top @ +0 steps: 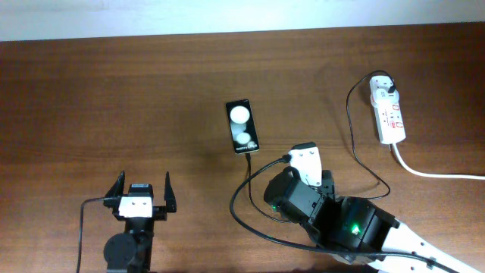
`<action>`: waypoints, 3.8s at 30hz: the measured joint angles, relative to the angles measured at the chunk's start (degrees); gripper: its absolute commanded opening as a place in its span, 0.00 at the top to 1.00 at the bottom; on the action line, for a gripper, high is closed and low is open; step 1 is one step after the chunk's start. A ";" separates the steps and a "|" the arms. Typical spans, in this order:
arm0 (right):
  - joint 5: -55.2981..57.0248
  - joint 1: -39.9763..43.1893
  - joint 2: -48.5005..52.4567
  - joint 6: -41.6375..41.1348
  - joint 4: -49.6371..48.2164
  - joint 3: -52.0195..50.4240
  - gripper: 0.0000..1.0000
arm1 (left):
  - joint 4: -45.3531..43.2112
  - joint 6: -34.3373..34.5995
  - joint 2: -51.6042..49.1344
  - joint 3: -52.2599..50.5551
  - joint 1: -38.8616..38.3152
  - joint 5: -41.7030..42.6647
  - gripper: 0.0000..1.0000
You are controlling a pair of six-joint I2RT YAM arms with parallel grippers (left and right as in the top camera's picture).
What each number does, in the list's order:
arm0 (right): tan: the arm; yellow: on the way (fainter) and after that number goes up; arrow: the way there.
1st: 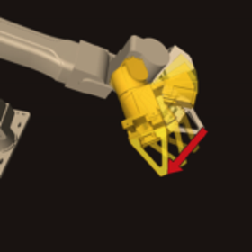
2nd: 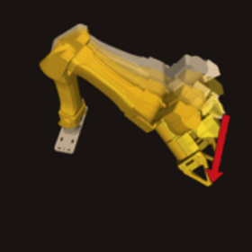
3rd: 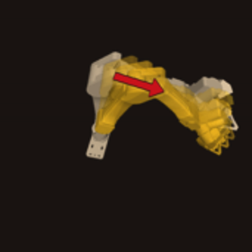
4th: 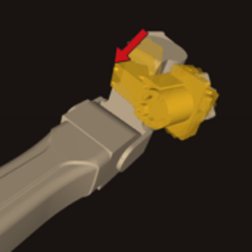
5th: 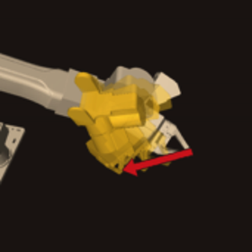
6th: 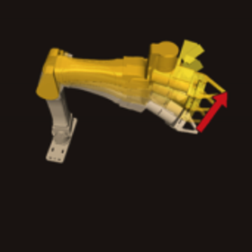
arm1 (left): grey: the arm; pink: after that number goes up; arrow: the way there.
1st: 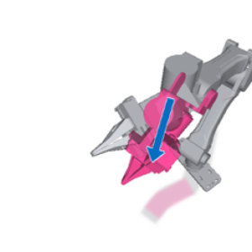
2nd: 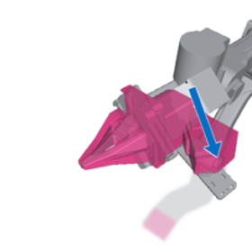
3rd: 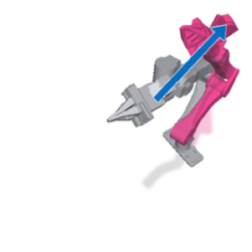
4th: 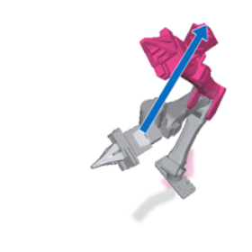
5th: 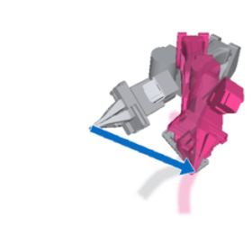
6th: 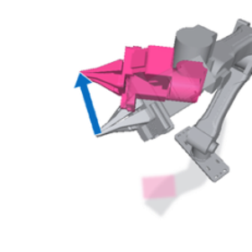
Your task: Plug charger to phone and switch on socket
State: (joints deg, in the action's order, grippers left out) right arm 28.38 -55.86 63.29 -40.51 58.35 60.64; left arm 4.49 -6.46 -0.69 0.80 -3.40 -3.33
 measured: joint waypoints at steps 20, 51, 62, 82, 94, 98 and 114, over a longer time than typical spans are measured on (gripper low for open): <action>-18.88 48.30 1.68 -1.44 10.95 6.54 0.96 | 0.00 0.00 0.07 0.00 0.00 0.20 0.01; -35.45 79.17 66.23 2.97 -3.37 46.01 0.96 | 0.00 -0.02 0.11 -0.04 0.00 0.42 0.01; -35.52 78.34 67.45 1.49 -5.60 45.97 0.96 | 0.00 -0.02 0.11 -0.04 0.00 0.42 0.01; -28.20 73.77 41.05 7.58 15.41 47.58 0.96 | 0.00 -0.02 0.11 -0.04 0.00 0.42 0.01; -20.61 48.28 18.73 9.68 26.51 47.54 0.96 | 0.00 0.00 0.11 -0.04 0.00 0.42 0.01; -20.15 48.26 15.54 9.68 36.13 47.56 0.96 | 0.00 -0.02 0.11 -0.04 0.00 0.44 0.01; -24.83 48.24 10.80 14.93 38.62 47.56 0.01 | 0.00 -0.02 0.11 -0.04 0.00 0.42 0.01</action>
State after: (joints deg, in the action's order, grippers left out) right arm 3.55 -7.62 74.08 -25.58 96.97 108.20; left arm 4.49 -6.48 -0.58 0.75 -3.40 -2.92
